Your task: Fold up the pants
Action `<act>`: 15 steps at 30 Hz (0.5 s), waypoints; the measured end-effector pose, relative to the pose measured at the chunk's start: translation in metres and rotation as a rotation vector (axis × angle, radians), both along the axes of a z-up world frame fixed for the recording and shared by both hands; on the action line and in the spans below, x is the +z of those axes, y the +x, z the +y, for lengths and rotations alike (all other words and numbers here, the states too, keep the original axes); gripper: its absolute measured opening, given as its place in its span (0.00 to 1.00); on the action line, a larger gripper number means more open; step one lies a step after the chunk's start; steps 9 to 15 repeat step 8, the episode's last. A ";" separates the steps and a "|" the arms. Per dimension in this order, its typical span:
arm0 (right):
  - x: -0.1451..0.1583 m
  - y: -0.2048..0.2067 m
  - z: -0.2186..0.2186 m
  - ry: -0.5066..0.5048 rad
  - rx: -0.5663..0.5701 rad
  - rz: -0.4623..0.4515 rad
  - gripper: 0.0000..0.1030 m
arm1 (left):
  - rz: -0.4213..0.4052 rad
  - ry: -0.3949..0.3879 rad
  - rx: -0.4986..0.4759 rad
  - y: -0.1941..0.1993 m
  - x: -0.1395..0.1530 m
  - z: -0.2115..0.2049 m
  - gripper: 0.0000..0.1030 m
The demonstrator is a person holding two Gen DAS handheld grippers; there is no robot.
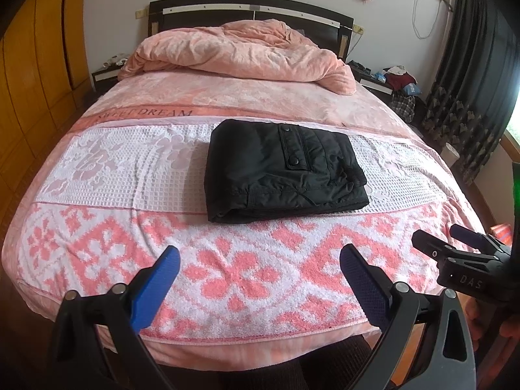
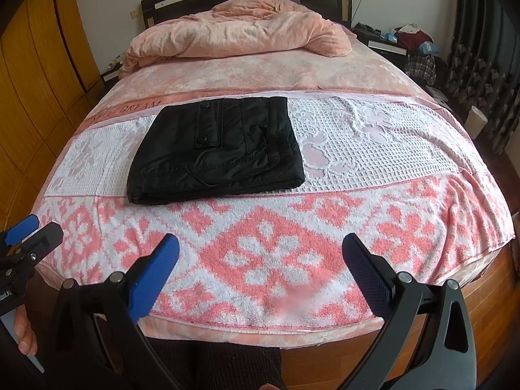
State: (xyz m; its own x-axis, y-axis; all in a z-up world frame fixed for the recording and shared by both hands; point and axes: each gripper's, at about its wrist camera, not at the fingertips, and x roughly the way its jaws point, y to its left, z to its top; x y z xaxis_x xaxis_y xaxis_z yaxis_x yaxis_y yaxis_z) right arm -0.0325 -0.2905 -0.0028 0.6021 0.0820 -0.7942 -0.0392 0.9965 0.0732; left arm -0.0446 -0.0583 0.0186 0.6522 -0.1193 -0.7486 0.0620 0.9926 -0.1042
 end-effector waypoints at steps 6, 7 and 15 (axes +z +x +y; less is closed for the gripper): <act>0.000 0.000 0.000 -0.001 0.001 0.001 0.97 | 0.014 -0.006 -0.006 0.002 -0.004 0.001 0.96; 0.000 0.000 0.000 0.000 0.001 0.001 0.97 | 0.015 -0.008 -0.007 0.003 -0.004 0.001 0.96; -0.001 0.001 0.000 0.000 0.003 0.003 0.97 | 0.016 -0.008 -0.007 0.003 -0.005 0.002 0.96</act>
